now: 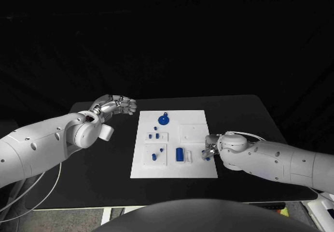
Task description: Assemble the parts on the task board
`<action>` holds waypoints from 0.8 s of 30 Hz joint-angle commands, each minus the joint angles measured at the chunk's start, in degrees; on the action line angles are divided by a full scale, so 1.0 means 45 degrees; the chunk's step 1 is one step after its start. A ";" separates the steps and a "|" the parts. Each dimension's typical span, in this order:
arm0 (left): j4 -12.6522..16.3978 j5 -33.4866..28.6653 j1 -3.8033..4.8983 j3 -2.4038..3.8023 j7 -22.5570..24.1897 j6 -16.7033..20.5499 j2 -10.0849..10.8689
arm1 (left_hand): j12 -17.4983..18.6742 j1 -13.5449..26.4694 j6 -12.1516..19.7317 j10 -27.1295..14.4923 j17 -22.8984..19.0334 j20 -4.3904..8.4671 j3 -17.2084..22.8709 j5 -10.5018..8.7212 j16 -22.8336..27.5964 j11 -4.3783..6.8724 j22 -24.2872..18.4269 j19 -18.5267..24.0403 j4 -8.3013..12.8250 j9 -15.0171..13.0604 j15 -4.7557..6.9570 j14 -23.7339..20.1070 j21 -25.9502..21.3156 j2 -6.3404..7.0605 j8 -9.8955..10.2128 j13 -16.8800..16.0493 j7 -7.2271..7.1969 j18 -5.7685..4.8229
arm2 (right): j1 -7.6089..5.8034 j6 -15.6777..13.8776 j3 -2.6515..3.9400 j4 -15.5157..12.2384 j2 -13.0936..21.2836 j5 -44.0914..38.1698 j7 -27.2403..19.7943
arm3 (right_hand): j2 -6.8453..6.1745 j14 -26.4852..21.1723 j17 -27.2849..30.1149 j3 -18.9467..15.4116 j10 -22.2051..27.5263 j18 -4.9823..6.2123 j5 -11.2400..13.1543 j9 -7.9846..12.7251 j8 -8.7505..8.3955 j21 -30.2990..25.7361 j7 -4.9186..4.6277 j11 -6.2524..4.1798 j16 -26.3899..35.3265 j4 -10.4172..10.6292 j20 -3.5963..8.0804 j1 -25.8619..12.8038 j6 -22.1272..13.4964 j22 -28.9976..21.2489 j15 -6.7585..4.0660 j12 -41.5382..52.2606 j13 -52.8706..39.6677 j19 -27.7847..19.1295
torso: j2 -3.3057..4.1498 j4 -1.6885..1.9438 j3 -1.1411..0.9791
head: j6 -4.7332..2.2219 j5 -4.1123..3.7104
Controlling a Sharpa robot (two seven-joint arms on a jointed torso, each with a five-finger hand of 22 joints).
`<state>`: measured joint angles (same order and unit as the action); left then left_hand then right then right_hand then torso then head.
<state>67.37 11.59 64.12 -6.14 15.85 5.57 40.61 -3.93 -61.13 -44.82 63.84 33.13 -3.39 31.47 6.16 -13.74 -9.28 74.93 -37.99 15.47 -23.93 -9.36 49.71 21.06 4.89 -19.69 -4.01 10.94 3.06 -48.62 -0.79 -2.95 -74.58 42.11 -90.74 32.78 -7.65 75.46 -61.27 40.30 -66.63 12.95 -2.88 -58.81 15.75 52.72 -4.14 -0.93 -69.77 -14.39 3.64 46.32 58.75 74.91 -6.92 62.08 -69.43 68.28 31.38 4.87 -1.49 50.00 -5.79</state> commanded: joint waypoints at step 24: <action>0.0017 0.0008 0.0010 0.0010 0.0053 -0.0203 -0.0071 | -0.0044 0.0110 0.0131 -0.0069 -0.0014 -0.0066 -0.0008 -0.0059 0.0060 0.0035 0.0267 -0.0039 -0.0055 0.0025 -0.0030 0.0050 -0.0080 -0.0038 -0.0060 -0.0006 0.0012 0.0178 | 0.0180 -0.1007 -0.0111 0.0202 0.0095 0.3735 -0.0497 | 0.1048 0.0082 -0.0067 0.1378 -0.0916 0.0457 -0.4862 0.5273 -0.0266 0.0215 -0.0213 -0.0073 0.0015 -0.0492 -0.0203 0.0720 0.0406 0.0262 -0.0052 0.0887 -0.0597 0.0069 | -0.0001 -0.0011 -0.0003 | -0.0001 0.0062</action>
<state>67.36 11.62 64.12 -6.13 15.74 5.39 40.42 -3.93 -61.13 -44.62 63.84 33.13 -3.39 31.47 6.16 -13.74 -9.28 74.92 -37.99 15.47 -23.88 -9.37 49.71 21.06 4.89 -19.69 -4.01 11.14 2.74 -48.77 -5.88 -2.83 -73.53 42.78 -77.34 30.93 -5.23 75.86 -61.50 46.75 -69.66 12.88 -24.67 -58.25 14.31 53.52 -5.16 -0.62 -69.56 -16.46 2.78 47.52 60.19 74.91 -6.79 65.84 -72.10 68.44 31.40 4.84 -1.49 50.00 -5.55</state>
